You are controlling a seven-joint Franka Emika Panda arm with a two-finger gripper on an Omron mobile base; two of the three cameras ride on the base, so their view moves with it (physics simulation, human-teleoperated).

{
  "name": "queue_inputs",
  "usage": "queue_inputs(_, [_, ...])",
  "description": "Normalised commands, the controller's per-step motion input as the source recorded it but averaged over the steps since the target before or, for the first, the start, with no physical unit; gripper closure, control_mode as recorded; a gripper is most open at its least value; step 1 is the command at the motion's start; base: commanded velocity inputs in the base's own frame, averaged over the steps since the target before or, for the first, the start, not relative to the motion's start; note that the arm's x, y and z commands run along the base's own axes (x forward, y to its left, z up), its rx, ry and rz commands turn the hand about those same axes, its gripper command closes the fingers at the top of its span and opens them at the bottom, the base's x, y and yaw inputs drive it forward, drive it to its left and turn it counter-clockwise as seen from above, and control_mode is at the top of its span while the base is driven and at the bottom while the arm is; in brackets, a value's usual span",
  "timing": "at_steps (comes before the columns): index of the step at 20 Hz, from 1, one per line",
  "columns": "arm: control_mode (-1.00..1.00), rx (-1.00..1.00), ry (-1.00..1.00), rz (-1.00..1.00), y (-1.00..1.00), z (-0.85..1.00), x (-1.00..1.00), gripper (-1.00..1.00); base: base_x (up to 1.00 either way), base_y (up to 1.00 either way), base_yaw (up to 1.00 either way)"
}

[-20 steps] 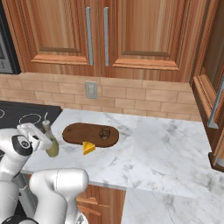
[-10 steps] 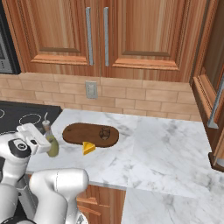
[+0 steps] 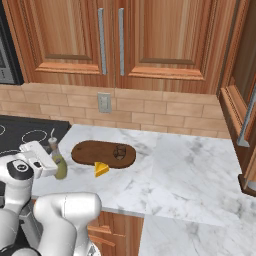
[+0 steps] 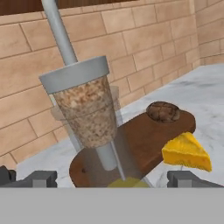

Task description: Retrieve the reheated potato from the microwave, then place the potato, cheese, and condiment on the cutting board.

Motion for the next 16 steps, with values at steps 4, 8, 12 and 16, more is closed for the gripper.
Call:
queue_inputs(4, [-1.0, -0.05, 0.0, -0.04, 0.08, 0.01, 0.03, -1.0, 0.0, 0.0, 0.0])
queue_inputs(8, [-1.0, -0.07, 0.0, -0.01, 0.16, 0.0, 0.09, -1.0, 0.0, 0.0, 0.0])
queue_inputs(12, [-1.0, -0.08, 0.01, 0.0, 0.13, 0.0, 0.17, -1.0, 0.0, 0.0, 0.0])
queue_inputs(16, [-1.0, -0.07, 0.01, 0.0, 0.05, 0.0, 0.12, -1.0, 0.0, 0.0, 0.0])
